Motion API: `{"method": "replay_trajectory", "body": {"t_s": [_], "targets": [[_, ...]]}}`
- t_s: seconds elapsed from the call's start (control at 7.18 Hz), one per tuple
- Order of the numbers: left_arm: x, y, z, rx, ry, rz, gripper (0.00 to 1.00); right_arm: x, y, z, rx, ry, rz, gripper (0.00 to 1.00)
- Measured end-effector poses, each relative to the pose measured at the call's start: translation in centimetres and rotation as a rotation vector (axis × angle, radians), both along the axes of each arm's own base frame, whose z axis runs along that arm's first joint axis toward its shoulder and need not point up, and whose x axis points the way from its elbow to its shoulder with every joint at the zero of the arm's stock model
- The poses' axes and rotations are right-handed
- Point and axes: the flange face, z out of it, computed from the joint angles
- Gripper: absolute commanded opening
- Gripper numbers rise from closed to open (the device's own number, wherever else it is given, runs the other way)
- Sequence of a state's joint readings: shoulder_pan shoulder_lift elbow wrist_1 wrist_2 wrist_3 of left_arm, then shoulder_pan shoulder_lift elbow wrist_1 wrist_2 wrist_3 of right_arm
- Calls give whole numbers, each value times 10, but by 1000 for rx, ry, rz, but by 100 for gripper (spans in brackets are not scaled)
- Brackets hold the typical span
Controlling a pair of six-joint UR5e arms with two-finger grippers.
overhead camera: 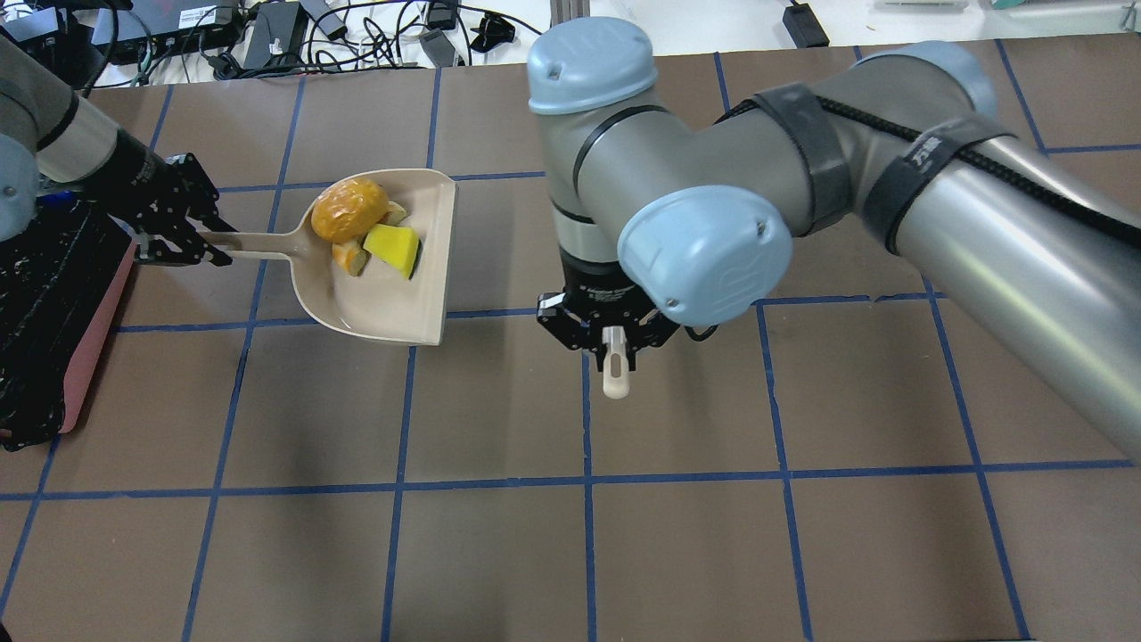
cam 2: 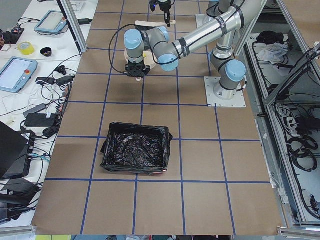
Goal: Sweep and dump trash into bin
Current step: 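Carry loaded dustpan to black bin with left gripper while right gripper withdraws brush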
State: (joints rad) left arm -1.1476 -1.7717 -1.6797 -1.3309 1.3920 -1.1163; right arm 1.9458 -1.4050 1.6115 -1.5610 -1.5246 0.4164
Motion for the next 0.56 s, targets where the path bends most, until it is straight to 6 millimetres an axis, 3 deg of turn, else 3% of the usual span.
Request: {"method": "replay_trajectory", "body": {"t_s": [0.28,0.56], "targets": [[51,-8,11,-4,-14,18,0,-94,-55,-1,7,-21,39,0],[111,-15,20,24,-49,30,0,-176,-87,-5,5,29,123,0]]}}
